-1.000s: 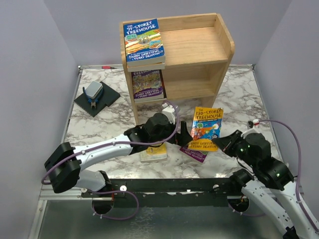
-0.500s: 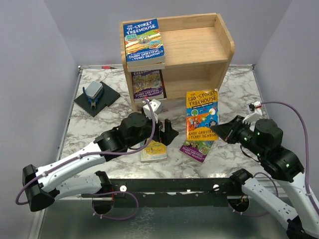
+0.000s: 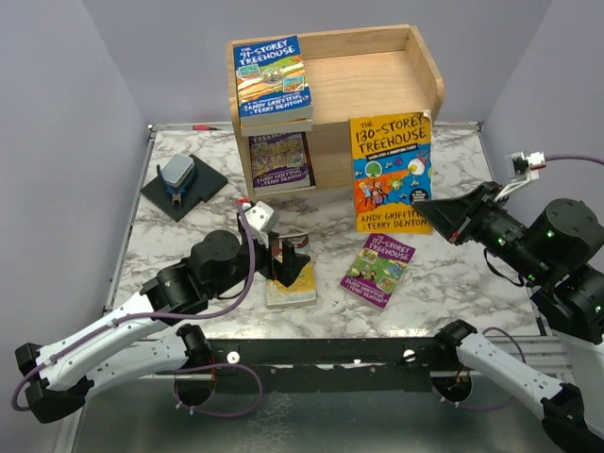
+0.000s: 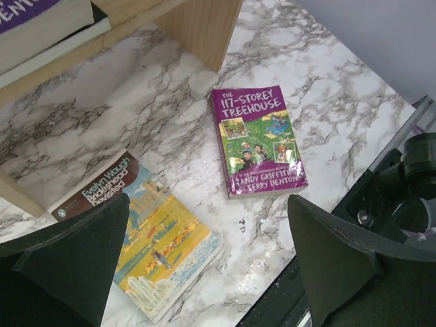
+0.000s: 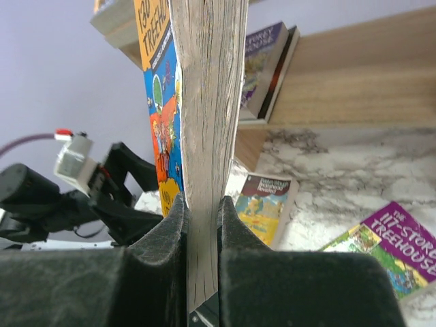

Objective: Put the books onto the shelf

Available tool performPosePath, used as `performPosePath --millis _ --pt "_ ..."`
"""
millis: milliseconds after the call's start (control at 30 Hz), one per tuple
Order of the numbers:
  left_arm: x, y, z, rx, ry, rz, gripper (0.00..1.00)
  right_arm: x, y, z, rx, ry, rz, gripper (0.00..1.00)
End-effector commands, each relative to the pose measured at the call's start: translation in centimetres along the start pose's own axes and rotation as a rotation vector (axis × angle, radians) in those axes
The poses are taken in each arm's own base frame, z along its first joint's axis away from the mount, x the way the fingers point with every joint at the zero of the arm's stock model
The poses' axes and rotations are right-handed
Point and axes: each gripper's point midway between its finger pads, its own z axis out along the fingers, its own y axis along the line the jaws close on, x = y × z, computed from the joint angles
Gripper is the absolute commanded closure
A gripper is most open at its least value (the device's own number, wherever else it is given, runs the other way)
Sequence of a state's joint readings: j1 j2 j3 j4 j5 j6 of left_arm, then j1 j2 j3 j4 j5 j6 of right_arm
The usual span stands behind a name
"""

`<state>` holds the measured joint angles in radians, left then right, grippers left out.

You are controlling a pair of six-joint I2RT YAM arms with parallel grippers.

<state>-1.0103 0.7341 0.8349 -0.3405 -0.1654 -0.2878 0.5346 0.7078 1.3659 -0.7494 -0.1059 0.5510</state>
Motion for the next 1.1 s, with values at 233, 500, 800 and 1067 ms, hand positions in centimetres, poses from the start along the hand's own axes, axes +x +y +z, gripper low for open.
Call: performPosePath --millis 233,500,800,1067 --pt "2.6 1.4 -0.7 -0.038 0.041 0.035 0.01 -8.8 3.2 5.5 -0.001 -0.13 -0.031 1.0" --pt "2.5 1.4 -1.9 -0.016 0.008 0.034 0.01 -11.6 4.5 10.9 -0.003 -0.119 -0.003 1.0" --pt "2.2 0.9 -2.6 0.022 -0.012 0.031 0.01 -12.2 3.2 14.7 0.064 -0.07 0.066 1.0" --pt "1.8 0.5 -3.2 0.049 -0.032 0.025 0.01 -11.1 1.3 17.4 0.06 0.027 0.122 1.0"
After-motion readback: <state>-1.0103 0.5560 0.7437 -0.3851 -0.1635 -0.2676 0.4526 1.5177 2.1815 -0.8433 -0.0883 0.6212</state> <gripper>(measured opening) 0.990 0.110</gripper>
